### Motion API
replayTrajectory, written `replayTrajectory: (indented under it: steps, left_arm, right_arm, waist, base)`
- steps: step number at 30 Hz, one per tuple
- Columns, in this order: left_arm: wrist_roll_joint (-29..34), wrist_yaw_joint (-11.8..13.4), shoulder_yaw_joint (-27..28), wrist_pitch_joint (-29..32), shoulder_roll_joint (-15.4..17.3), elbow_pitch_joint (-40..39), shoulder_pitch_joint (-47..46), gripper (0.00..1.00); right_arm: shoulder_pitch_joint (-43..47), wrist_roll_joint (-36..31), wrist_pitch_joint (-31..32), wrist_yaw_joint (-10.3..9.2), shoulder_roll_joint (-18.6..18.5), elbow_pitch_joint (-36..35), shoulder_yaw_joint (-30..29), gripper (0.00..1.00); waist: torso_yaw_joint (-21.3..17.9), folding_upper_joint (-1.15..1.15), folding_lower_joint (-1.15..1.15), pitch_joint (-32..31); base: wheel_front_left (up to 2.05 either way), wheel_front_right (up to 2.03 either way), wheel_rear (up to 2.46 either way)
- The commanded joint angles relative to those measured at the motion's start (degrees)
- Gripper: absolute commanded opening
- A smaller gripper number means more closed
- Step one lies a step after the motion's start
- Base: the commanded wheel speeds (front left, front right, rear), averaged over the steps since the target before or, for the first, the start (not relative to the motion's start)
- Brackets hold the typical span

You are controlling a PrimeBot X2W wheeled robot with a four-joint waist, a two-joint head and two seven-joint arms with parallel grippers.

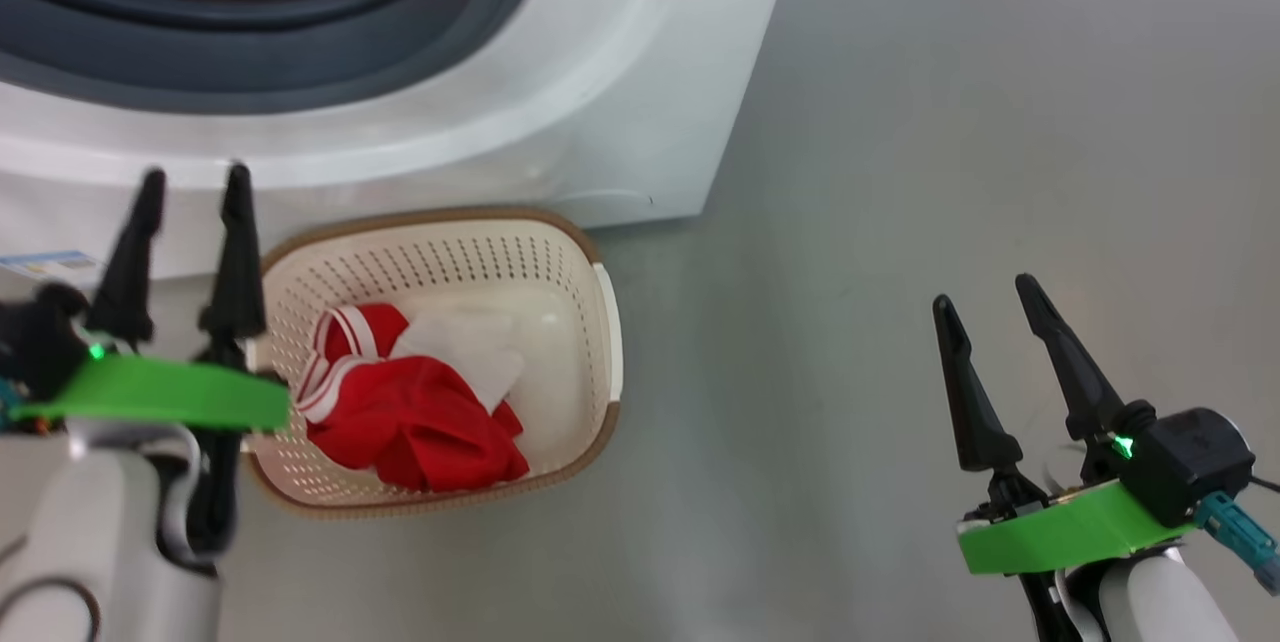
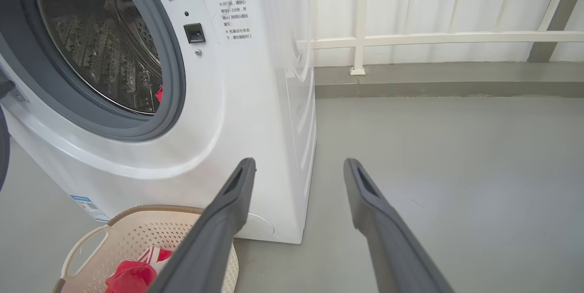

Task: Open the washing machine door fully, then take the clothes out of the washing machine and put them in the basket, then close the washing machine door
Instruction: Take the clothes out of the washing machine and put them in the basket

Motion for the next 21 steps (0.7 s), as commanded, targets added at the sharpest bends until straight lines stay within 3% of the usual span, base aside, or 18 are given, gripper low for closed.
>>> replayTrajectory:
  steps: [1,21]
  left_arm:
    - [-0.1,-0.38,1.78,-0.49,2.58,0.09,-2.56,1.0]
    - [-2.05,-0.89,-8.23,-0.38,9.55,20.31,-32.24,1.0]
  right_arm:
    - [-1.42,0.56,-0.36,0.35,-0.56,-1.52,1.42,1.0]
    - [-6.06,1.35,-0.36,0.35,-0.56,-1.43,3.54,1.0]
  waist:
    - [-1.01,0.0,0.0,3.39]
    - [-2.14,0.0,0.0,12.08]
  base:
    - [0.0,0.0,0.0]
    - [0.0,0.0,0.0]
